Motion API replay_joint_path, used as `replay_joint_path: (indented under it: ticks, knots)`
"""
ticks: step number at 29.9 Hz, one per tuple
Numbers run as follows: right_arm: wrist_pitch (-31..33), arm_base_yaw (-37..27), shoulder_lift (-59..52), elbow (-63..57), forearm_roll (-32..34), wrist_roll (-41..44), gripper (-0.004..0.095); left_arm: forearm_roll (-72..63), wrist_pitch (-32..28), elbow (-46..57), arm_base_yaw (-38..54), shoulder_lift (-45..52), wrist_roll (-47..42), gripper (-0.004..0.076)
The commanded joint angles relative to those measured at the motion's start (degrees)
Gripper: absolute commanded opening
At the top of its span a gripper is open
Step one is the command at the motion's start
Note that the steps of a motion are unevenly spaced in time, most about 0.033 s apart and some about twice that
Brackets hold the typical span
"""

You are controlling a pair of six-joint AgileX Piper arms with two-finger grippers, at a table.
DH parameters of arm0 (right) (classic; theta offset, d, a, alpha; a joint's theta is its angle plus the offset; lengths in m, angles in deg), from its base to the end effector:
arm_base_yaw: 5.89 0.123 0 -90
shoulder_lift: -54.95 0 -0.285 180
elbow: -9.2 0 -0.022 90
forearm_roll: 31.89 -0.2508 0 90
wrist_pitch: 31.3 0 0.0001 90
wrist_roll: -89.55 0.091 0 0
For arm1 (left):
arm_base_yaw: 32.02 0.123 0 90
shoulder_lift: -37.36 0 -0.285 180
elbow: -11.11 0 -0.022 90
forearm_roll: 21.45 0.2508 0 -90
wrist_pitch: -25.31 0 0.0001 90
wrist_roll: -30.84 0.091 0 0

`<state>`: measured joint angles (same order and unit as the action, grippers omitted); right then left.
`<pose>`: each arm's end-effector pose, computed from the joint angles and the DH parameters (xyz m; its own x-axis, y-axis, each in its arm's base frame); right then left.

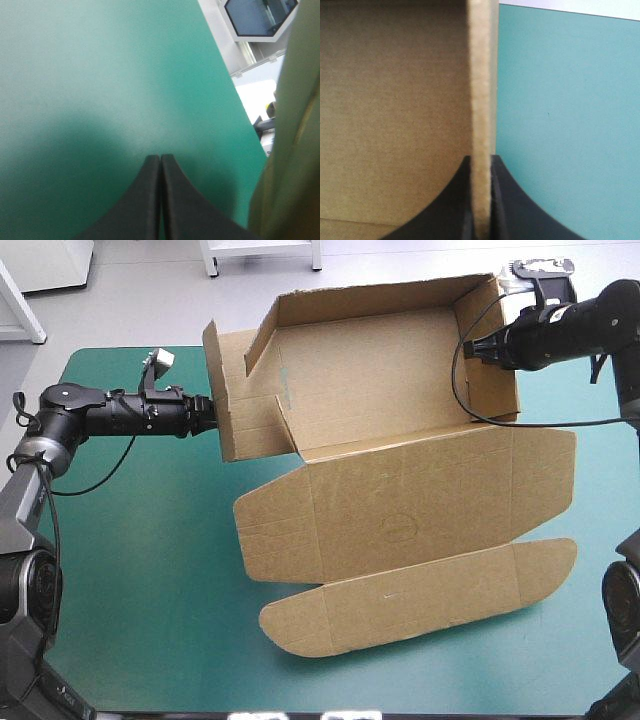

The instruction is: Fold the box

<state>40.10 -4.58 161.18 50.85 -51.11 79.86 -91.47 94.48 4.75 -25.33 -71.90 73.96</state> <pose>0.3571 0.0366 0.4630 -0.6911 -0.0713 -0.7192 -0.2832 0.9422 0.1788 0.3752 -0.0365 0.3220 -0.8214 -0.1068 -0.5603 0.4291 0.5315 -0.7303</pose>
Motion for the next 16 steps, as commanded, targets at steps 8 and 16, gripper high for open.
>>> replay_joint_path:
  ticks: [8,16]
  knots:
    - [-1.7,-0.4,0.6,1.8,-0.4,0.1,-0.0004,-9.1,5.3,-1.4,-2.7,4.6,0.8,-0.0007]
    - [-1.7,-0.4,3.0,1.8,0.3,0.2,-0.0004,-11.0,5.3,-1.4,-3.2,6.2,0.6,-0.0007]
